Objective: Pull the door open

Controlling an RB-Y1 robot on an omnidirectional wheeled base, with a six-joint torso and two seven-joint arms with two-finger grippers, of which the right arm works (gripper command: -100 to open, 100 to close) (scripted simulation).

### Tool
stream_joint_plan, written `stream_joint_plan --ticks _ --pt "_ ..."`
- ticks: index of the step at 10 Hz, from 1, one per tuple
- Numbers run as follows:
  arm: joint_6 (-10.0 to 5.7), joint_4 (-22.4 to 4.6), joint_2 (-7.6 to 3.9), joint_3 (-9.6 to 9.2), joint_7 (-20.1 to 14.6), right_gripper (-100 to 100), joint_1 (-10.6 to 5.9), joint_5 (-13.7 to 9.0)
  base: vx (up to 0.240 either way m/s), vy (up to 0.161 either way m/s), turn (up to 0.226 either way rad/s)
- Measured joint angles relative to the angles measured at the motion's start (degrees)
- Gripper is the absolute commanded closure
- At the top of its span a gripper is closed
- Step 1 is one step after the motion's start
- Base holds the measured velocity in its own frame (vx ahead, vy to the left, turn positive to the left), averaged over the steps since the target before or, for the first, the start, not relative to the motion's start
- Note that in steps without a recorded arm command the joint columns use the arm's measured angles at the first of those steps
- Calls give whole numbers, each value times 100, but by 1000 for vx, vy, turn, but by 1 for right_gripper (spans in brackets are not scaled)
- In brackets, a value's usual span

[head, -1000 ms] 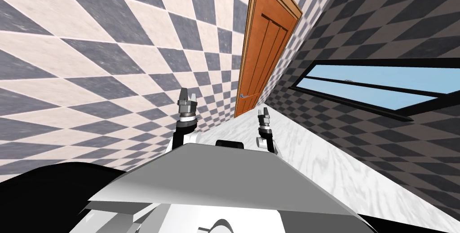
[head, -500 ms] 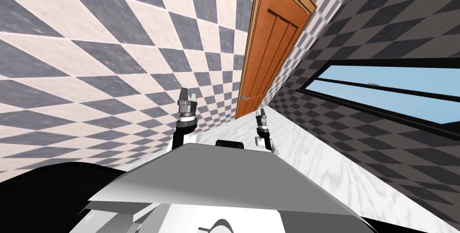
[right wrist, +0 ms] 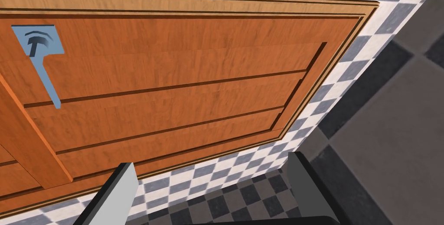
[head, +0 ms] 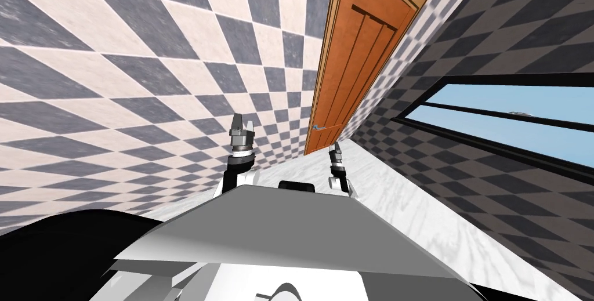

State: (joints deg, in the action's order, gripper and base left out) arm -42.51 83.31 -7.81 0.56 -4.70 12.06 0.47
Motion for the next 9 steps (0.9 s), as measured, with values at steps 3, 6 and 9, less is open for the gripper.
stream_joint_plan --ticks 3,6,9 --pt "-64 -518 -52 -13 -63 -100 -233 -29 66 -97 158" --pt "-138 -931 -93 -32 -120 -100 -393 -52 45 -81 86" --pt "-191 -1385 -125 -48 -163 -100 -590 -74 53 -86 145"
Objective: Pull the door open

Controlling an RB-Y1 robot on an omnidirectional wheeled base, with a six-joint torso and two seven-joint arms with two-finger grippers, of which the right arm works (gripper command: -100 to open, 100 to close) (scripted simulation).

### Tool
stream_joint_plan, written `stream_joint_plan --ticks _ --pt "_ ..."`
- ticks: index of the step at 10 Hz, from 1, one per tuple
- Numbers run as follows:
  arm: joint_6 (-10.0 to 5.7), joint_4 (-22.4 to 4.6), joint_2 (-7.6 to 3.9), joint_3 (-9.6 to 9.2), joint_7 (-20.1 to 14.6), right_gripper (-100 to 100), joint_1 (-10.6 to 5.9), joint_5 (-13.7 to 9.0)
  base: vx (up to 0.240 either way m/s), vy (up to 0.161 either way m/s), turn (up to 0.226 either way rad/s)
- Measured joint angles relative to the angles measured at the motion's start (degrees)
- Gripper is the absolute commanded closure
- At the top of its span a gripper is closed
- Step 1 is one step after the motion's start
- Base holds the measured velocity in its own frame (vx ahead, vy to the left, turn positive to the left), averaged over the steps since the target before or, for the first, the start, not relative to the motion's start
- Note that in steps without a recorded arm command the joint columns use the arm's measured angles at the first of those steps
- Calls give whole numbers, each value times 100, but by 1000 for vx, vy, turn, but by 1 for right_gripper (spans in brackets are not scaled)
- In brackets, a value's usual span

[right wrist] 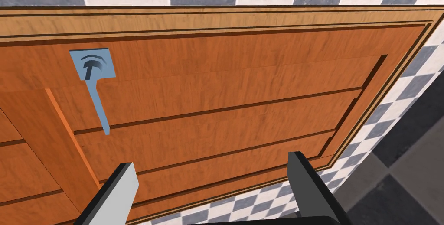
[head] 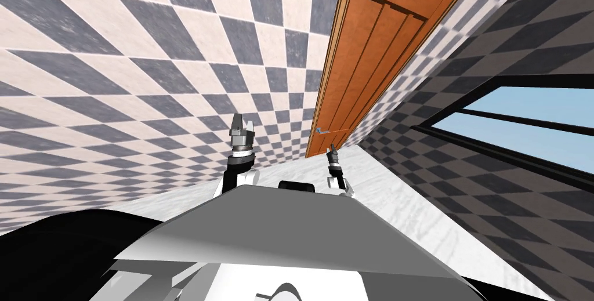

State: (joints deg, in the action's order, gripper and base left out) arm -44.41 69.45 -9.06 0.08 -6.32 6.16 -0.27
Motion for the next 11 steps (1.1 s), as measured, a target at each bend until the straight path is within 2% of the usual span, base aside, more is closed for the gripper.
stream_joint_plan --ticks 7,11 --pt "-174 -1181 -116 -38 -150 -100 -498 -67 54 -105 140" --pt "-229 -1609 -158 -61 -212 -100 -661 -91 26 -75 94"
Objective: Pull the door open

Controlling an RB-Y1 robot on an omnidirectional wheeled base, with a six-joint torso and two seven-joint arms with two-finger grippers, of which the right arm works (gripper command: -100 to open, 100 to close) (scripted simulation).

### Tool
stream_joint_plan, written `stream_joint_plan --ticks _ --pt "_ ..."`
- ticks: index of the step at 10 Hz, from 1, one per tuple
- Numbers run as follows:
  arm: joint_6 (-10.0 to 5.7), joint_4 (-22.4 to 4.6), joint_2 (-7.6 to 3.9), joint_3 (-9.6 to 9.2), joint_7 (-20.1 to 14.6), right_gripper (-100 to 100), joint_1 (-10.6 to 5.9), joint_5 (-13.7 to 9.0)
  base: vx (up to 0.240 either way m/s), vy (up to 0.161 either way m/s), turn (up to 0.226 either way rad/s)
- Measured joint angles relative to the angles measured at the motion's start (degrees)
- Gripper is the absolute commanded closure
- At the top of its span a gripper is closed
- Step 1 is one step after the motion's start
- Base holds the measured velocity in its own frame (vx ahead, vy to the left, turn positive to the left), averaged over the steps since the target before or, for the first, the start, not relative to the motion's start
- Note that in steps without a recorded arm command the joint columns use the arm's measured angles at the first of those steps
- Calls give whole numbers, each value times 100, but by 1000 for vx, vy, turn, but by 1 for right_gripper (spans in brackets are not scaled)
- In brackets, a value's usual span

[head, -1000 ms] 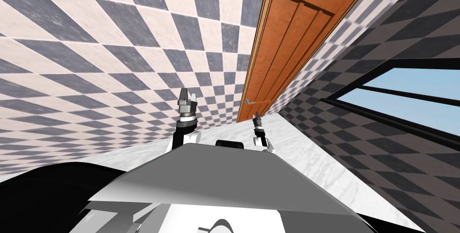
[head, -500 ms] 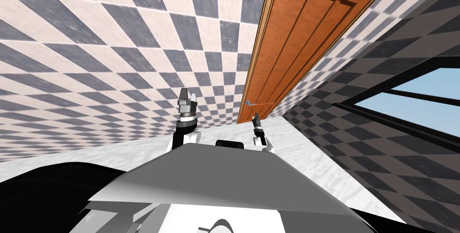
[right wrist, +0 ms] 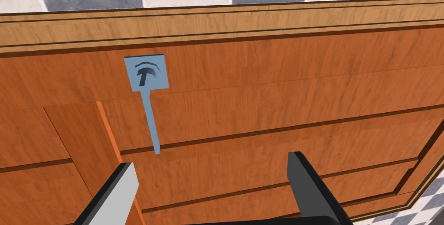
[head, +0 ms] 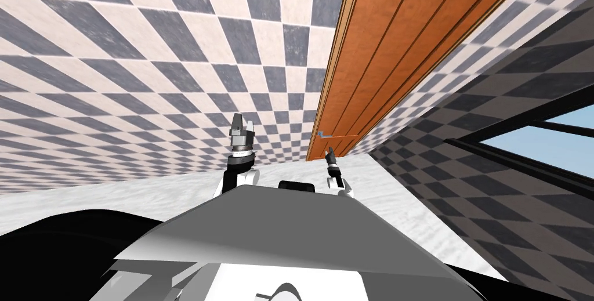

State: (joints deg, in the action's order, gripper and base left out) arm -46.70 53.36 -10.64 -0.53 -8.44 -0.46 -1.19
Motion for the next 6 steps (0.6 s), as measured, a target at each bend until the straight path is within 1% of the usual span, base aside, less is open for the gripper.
stream_joint_plan --ticks 2,3,4,5,6 --pt "-56 -299 -41 -8 -49 -100 -121 -18 32 -94 114" --pt "-55 -397 -44 -16 -62 -100 -163 -24 42 -101 116" --pt "-79 -554 -44 -21 -68 -100 -227 -30 46 -102 122" --pt "-141 -789 -60 -20 -85 -100 -338 -41 56 -121 181" --pt "-178 -968 -81 -29 -113 -100 -400 -51 58 -121 141"
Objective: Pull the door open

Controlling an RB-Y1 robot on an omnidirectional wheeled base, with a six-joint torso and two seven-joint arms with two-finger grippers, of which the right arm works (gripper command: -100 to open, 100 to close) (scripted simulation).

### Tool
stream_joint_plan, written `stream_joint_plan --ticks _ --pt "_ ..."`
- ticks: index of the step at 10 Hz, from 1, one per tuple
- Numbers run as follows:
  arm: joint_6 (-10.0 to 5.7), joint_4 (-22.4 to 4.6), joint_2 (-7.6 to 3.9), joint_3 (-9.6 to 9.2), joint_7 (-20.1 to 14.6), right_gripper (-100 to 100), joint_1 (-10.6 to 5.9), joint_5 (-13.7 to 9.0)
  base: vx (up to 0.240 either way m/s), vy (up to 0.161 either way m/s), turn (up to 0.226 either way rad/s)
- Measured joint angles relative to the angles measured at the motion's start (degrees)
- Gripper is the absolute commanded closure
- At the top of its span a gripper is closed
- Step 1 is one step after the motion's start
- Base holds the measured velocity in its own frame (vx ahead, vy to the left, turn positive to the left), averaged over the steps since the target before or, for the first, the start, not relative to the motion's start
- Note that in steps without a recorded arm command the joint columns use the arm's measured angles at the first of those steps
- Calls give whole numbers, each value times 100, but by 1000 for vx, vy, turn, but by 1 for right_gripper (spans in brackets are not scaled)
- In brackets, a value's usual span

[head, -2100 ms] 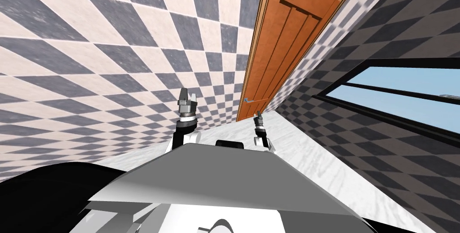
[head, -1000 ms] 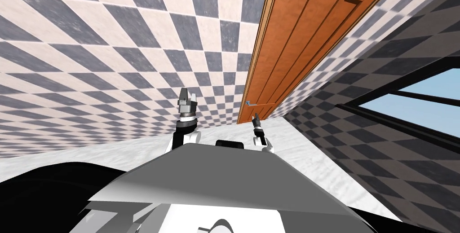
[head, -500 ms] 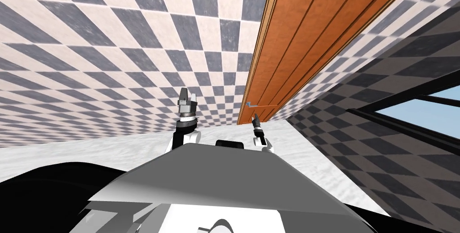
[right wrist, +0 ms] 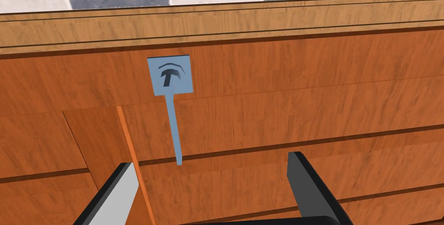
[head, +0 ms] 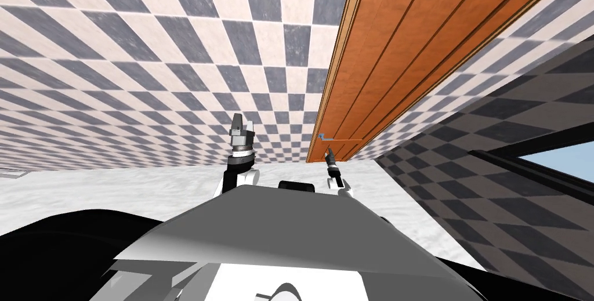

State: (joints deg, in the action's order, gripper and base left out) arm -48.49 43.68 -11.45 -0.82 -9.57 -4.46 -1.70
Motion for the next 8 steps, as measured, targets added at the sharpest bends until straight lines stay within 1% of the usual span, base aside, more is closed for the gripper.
stream_joint_plan --ticks 2,5,6,7,8 --pt "-30 -263 -20 -13 -37 -100 -102 -15 34 -108 87" --pt "-48 -526 -59 -28 -87 -100 -202 -31 23 -70 82" --pt "-88 -689 -61 -29 -95 -100 -279 -38 35 -94 125" --pt "-84 -756 -69 -38 -108 -100 -297 -44 34 -105 104" --pt "-59 -797 -75 -43 -118 -100 -316 -49 20 -61 18"
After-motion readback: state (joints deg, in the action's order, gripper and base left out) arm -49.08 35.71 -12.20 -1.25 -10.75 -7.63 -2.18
